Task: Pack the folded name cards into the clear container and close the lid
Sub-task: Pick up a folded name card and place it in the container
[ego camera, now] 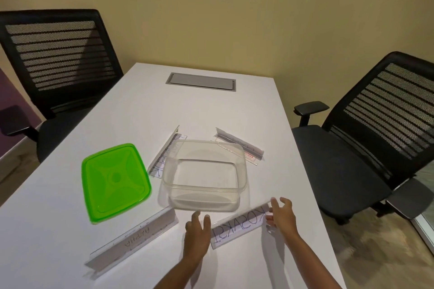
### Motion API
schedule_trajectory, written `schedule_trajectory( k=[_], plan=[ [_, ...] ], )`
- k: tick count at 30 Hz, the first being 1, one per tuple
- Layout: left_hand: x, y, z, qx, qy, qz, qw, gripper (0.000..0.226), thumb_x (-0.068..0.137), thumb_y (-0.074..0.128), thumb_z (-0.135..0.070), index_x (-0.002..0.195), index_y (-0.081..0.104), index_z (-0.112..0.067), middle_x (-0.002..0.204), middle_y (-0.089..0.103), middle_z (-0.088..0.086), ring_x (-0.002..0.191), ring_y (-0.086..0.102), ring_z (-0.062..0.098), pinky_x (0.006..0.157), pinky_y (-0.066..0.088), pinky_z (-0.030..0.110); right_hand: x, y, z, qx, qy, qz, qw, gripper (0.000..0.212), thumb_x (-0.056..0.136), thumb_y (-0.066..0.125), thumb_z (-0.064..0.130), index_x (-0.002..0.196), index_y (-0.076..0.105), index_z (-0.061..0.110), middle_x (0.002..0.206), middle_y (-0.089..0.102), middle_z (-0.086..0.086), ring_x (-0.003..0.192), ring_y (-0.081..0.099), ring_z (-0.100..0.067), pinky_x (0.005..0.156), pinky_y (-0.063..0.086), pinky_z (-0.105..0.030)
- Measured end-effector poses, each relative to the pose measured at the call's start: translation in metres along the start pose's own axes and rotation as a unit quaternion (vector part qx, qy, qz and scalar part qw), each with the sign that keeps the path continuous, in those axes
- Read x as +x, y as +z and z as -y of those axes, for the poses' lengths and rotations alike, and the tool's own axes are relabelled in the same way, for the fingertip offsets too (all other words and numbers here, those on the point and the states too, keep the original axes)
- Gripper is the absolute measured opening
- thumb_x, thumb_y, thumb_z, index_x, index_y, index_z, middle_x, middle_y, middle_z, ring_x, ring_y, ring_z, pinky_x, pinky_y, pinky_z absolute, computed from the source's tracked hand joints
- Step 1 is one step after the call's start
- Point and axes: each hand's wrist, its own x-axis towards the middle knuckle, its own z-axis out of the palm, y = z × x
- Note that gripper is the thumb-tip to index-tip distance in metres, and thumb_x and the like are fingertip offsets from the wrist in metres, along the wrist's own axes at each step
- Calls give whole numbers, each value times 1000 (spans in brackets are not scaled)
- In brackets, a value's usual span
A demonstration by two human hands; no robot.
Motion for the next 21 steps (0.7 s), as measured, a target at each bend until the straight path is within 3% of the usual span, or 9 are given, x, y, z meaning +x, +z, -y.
schedule_trajectory(
  k=[2,3,5,8,12,15,18,21],
  plan=[
    [1,3,-5,-112,-67,43,991,34,99,33,-33,118,50,-11,104,62,17,82,58,27,70,46,31,4,6,2,11,15,10,1000,49,95,45,30,136,29,7,76,56,-11,67,57,-29,56,50,-34],
    [-1,3,-8,-162,-90,63,981,29,99,33,-31,99,53,-10,80,59,13,64,51,22,62,41,26,4,9,3,11,22,16,1000,50,94,46,29,136,29,6,78,56,-12,61,57,-27,49,48,-30],
    [-1,4,-8,-202,-118,68,970,30,98,36,-22,71,46,-12,60,45,6,50,39,16,58,34,22,7,13,3,17,34,25,999,48,93,49,19,135,29,5,80,57,-15,53,53,-22,37,45,-21],
    [1,6,-9,-215,-135,63,965,30,91,41,-9,61,42,-13,57,43,5,47,38,15,55,31,19,12,15,2,41,55,32,997,48,89,47,3,134,29,4,75,58,-19,45,50,-20,30,40,-16],
    [2,5,-7,-222,-137,56,964,31,90,40,-2,61,44,-13,61,47,6,45,46,14,53,34,21,14,5,0,32,54,34,997,51,84,49,0,131,34,6,63,62,-16,31,55,-14,34,47,-20],
    [1,6,-8,-229,-125,49,964,17,89,44,-4,82,54,-15,84,59,12,67,59,25,61,39,25,10,-9,1,68,50,61,995,21,82,45,-7,99,51,3,54,60,-14,26,54,-10,30,43,-15],
    [3,6,-8,-239,-100,33,965,21,89,48,1,105,47,-12,100,55,17,59,54,23,52,42,23,5,-25,1,118,58,105,986,16,80,43,-12,73,52,-1,47,56,-8,36,56,-13,39,53,-19],
    [3,6,-8,-228,-83,37,969,14,88,48,6,88,49,-8,90,50,15,56,49,21,44,44,21,0,-39,3,138,52,146,978,15,82,46,-11,75,52,1,62,57,-12,55,57,-21,53,58,-24]
  ],
)
